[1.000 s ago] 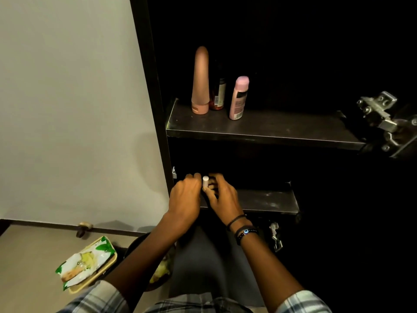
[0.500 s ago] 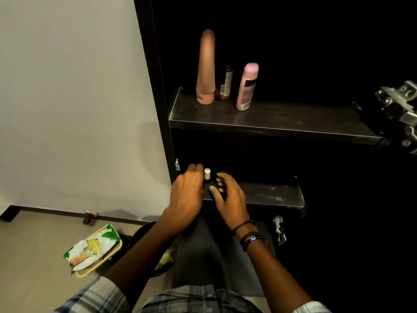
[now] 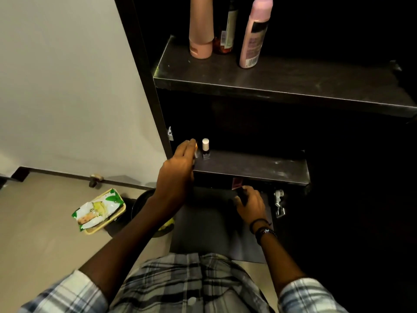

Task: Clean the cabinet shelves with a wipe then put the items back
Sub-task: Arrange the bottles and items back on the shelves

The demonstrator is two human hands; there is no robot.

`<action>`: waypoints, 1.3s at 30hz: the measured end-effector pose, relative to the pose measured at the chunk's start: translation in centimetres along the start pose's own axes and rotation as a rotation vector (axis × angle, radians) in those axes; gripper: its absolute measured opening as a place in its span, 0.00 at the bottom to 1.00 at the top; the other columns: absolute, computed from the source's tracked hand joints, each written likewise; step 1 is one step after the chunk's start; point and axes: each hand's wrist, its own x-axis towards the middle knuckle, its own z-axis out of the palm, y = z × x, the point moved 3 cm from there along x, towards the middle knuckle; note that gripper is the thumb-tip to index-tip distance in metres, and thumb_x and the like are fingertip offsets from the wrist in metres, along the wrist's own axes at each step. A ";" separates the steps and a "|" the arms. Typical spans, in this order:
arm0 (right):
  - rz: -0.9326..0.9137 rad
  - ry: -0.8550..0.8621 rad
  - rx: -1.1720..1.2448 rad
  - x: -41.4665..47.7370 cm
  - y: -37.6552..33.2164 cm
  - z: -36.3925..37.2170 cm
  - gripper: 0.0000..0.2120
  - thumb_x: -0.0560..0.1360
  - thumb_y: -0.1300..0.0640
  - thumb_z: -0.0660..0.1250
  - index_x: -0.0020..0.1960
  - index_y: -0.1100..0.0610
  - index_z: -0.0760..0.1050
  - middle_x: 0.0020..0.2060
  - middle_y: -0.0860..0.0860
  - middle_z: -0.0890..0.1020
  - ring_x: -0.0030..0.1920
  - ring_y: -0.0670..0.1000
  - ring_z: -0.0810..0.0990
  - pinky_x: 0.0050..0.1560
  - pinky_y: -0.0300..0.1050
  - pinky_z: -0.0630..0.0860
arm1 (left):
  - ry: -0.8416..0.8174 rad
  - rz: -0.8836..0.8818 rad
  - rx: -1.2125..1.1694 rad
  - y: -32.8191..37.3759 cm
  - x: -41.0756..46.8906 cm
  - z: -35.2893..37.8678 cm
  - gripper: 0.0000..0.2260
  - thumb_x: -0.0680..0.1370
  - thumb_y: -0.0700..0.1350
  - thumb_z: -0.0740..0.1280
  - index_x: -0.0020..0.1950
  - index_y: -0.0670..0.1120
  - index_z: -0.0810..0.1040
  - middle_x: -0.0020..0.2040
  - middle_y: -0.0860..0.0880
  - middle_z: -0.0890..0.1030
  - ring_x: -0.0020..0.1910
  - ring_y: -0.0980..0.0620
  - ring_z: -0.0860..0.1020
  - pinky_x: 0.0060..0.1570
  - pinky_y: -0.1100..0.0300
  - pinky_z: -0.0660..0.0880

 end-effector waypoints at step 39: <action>-0.103 0.123 0.865 -3.9 -11.5 -9.5 0.20 0.70 0.70 0.71 0.59 0.55 0.74 0.49 0.53 0.80 0.41 0.42 0.82 0.44 0.37 0.80 | -0.035 -0.014 -0.068 -1.4 0.4 0.7 0.24 0.80 0.39 0.60 0.76 0.45 0.58 0.69 0.43 0.68 0.45 0.42 0.79 0.44 0.53 0.77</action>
